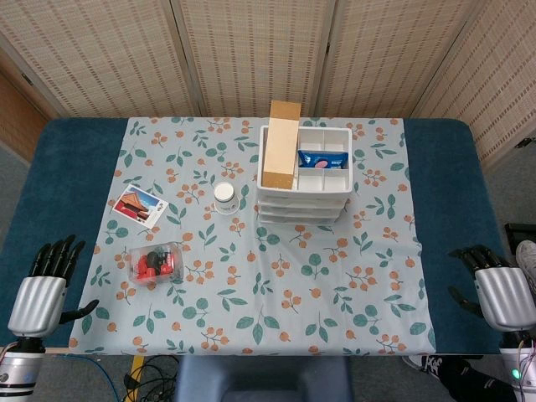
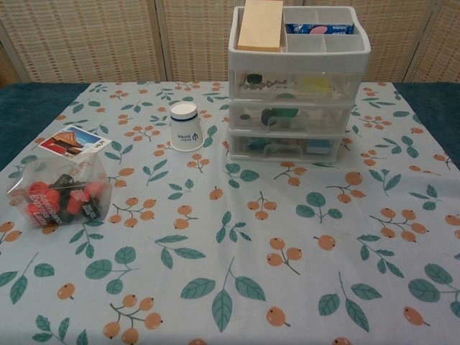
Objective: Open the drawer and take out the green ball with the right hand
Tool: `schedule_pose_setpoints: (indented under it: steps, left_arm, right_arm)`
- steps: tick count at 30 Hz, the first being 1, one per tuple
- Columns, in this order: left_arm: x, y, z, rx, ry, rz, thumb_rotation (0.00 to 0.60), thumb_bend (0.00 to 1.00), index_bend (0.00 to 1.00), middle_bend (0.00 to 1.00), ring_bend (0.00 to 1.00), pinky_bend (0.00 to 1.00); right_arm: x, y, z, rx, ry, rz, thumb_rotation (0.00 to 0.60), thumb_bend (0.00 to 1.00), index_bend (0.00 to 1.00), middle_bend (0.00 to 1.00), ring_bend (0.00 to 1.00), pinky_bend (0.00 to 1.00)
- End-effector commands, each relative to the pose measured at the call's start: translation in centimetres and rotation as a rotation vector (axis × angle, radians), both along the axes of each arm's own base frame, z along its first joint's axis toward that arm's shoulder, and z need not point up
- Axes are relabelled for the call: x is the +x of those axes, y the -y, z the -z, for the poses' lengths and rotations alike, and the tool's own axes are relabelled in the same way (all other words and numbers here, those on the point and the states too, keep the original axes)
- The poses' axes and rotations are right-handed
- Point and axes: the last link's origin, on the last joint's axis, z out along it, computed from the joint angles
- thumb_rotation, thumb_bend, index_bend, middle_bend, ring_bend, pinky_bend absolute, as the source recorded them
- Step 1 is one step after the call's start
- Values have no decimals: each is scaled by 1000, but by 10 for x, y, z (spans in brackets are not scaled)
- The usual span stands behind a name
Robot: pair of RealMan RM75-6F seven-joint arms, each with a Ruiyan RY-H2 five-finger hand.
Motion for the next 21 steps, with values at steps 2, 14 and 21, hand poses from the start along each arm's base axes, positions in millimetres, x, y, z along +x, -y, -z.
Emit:
schedule_pose_setpoints:
  steps: [2, 14, 21]
  left_arm:
    - [0, 0, 2, -7, -1, 0, 600, 114, 12, 0, 11, 46]
    - [-3, 2, 2, -5, 8, -8, 600, 114, 12, 0, 11, 46]
    - [-5, 3, 2, -4, 10, -14, 600, 114, 12, 0, 11, 46]
  right_arm:
    - [1, 0, 2, 10, -2, -4, 600, 245, 290, 335, 274, 438]
    - [17, 21, 24, 124, 84, -12, 600, 259, 187, 340, 358, 471]
    - [34, 48, 56, 281, 269, 13, 600, 278, 101, 513, 600, 817]
